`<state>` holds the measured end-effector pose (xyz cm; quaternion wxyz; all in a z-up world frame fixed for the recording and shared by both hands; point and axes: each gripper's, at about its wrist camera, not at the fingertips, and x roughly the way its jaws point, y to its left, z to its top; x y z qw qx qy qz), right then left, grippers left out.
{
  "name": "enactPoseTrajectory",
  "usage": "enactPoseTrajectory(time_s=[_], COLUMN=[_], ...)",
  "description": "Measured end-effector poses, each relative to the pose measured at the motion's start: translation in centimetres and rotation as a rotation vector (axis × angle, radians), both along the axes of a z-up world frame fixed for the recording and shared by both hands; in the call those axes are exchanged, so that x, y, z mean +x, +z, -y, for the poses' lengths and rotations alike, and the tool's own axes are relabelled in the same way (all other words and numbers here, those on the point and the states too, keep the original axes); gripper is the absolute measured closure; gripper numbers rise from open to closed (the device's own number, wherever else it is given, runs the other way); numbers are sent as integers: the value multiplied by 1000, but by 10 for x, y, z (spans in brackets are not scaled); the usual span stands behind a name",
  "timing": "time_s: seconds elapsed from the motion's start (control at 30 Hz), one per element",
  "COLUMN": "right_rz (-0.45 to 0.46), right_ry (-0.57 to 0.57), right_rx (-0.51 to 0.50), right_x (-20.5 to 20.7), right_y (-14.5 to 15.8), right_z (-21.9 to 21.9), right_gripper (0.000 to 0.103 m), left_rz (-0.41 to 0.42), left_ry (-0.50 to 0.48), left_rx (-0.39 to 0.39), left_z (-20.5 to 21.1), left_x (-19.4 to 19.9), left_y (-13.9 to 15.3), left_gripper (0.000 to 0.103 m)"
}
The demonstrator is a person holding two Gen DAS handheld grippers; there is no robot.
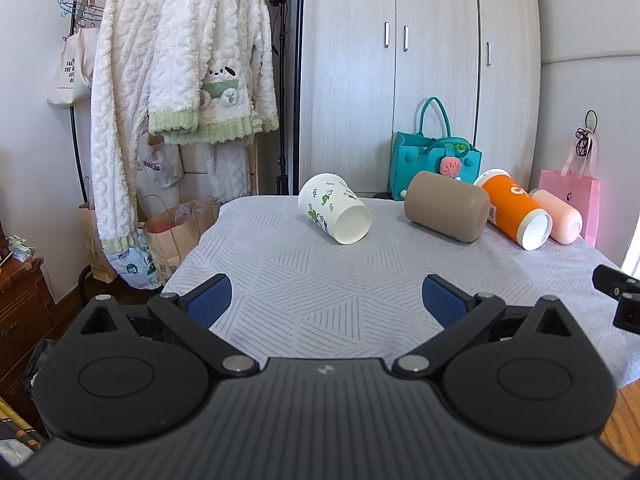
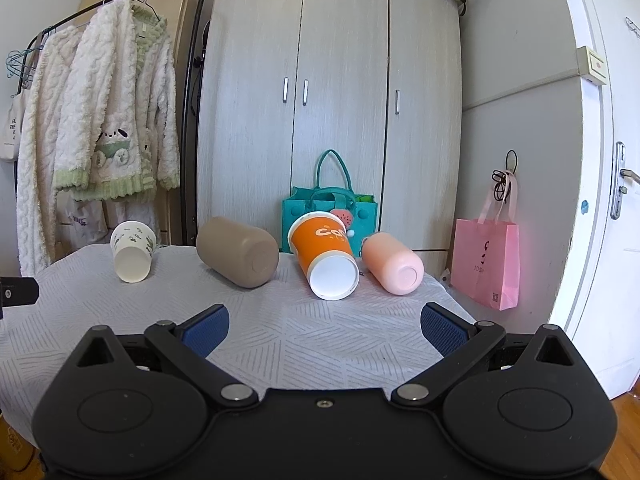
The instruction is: Flip cup upright
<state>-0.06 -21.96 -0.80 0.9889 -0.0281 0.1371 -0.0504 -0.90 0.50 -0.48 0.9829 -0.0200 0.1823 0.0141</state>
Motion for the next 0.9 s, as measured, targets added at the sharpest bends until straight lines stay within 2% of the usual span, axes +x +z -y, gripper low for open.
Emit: enactPoseTrajectory(time_s=[0.5, 0.6, 0.7, 0.8, 0.9], right_rz=[-14, -21, -61, -77, -90], right_ry=[0, 4, 36, 78, 134], right_rx=[-8, -8, 41, 67, 55], right_x=[1, 1, 0, -5, -8], right_y=[-2, -2, 3, 13, 26], right_z=[1, 0, 3, 5, 5], right_gripper=[0, 0, 0, 0, 0], left_rz=[-27, -73, -107, -149, -207], left_ry=[2, -1, -16, -23, -55], left_rx=[-10, -47, -98, -83, -16], left_z=[-1, -4, -6, -5, -1], left_x=[5, 8, 8, 9, 14], left_y=[0, 2, 10, 20, 33], left_gripper=[0, 0, 0, 0, 0])
